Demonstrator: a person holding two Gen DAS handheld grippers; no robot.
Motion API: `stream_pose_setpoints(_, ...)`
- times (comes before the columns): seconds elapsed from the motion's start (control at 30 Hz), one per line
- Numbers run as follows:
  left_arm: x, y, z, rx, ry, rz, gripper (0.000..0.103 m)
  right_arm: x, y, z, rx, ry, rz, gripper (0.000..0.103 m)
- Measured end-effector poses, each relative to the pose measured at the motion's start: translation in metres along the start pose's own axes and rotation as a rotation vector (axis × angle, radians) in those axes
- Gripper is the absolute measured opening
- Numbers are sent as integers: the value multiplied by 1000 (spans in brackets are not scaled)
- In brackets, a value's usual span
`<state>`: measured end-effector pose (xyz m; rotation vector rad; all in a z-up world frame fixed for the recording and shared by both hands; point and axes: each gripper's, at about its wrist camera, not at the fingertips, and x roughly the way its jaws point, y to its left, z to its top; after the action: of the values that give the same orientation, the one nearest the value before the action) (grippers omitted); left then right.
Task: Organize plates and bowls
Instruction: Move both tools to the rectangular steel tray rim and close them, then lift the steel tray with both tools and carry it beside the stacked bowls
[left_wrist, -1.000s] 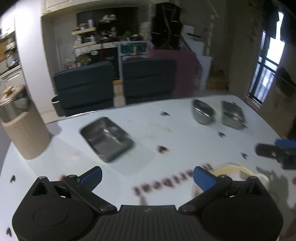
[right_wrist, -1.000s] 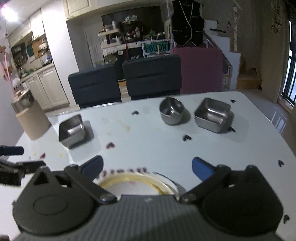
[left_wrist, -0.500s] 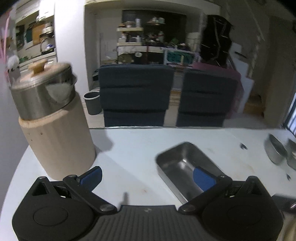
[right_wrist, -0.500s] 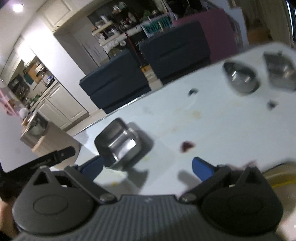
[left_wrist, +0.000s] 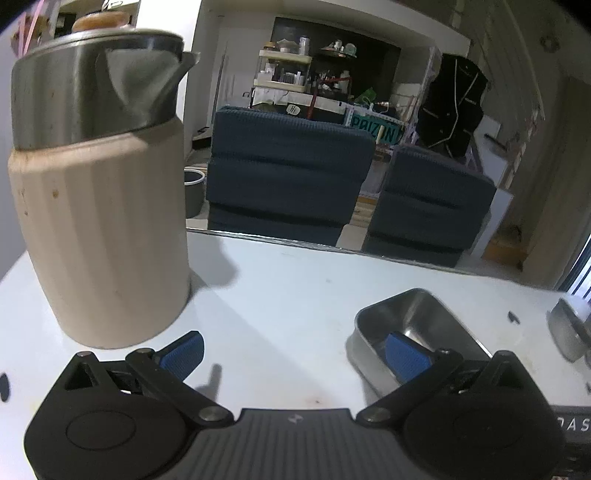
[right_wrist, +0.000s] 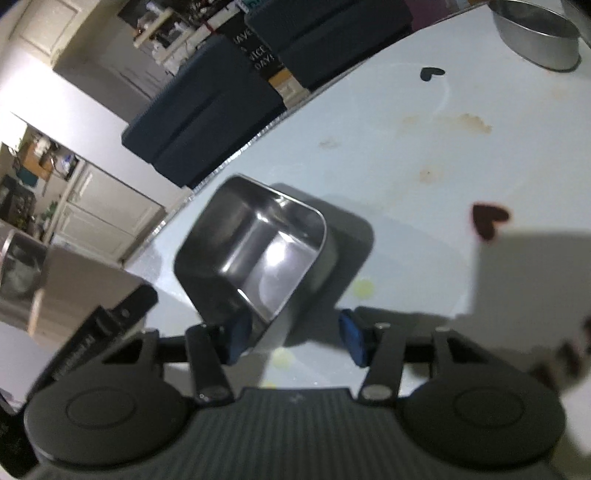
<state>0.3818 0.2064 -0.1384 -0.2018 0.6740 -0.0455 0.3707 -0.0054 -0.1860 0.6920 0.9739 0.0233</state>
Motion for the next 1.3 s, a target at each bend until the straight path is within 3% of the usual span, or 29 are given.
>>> stream_pose_setpoints(0.17, -5, -6, -4, 10, -8, -43, 102, -7, -6, 6, -52, -48, 23, 24)
stream_pose_setpoints(0.23, -6, -8, -6, 7, 11, -81, 95, -8, -7, 11, -75, -67, 12, 21)
stream_pose_setpoints(0.3, -5, -13, -8, 10, 45, -111, 78, -9, -9, 14, -95, -73, 14, 19)
stream_pose_setpoints(0.57, 4, -30, -13, -9, 115, -166, 48, -14, -12, 22, -240, -93, -5, 6)
stream_pose_setpoints(0.7, 4, -36, -19, -26, 172, -156, 29, -17, -13, 22, -296, -88, -4, 5)
stream_pose_setpoints(0.83, -5, -36, -27, -53, 210, -147, 28, -18, -13, 22, -312, -86, 1, 5)
stream_pose_setpoints(0.97, -8, -42, -32, -22, 217, -82, 4, -18, -9, 18, -360, -84, -4, 5)
stream_pose_setpoints(1.13, -34, -48, -39, -22, 194, -72, 4, -29, -14, 12, -379, -69, 14, 5)
stream_pose_setpoints(1.3, -80, -65, -50, 5, 165, -63, 3, -68, -16, -8, -440, -110, 19, 5)
